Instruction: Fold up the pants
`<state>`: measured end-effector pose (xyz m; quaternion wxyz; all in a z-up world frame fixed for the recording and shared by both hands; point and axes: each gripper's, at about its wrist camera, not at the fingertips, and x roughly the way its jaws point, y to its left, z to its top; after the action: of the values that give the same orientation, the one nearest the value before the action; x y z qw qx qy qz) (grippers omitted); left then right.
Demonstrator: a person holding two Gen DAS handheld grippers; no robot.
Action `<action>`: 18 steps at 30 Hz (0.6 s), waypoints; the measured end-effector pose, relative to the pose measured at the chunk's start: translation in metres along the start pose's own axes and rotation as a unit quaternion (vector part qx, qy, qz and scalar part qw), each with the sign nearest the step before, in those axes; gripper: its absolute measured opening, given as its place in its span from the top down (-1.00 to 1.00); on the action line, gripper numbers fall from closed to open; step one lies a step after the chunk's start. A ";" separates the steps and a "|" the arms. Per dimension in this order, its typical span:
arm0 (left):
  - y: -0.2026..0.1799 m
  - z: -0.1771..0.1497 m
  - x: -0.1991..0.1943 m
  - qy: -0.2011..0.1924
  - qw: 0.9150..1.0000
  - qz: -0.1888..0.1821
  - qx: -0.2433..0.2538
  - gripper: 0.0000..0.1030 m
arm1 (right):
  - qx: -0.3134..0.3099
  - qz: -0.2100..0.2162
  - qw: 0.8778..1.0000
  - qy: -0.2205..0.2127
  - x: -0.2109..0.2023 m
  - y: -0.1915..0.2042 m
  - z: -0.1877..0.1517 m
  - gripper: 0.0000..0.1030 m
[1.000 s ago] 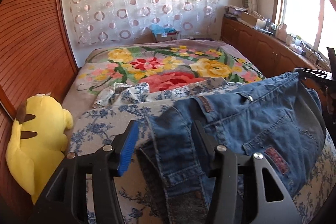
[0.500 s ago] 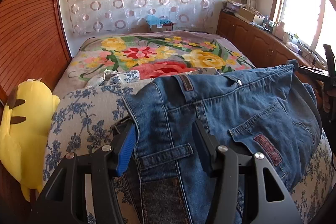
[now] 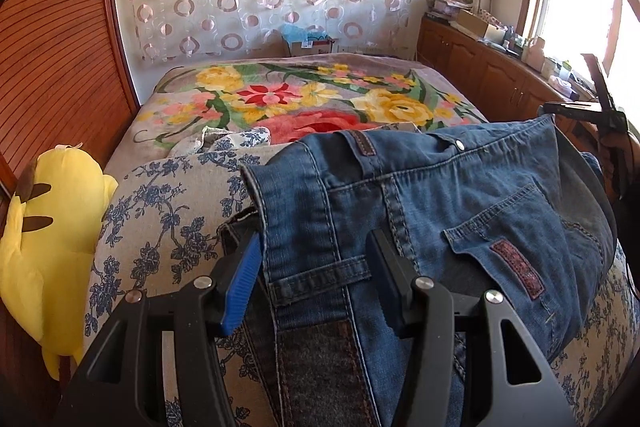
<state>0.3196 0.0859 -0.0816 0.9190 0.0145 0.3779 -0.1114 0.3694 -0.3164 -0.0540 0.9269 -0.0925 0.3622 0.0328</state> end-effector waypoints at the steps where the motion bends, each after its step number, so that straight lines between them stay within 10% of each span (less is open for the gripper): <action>1: 0.000 -0.001 -0.001 -0.001 1.000 0.000 0.001 -0.06 | 0.005 -0.011 1.000 -0.005 -0.003 -0.002 -0.001 0.76; 18: -0.013 -0.012 -0.033 -0.025 0.999 -0.020 0.004 -0.06 | 0.067 0.051 0.996 -0.005 -0.096 -0.031 -0.096 0.35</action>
<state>0.2856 0.0812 -0.0661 0.9255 0.0074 0.3549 -0.1317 0.2385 -0.3654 -0.0534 0.9299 -0.0109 0.3634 0.0564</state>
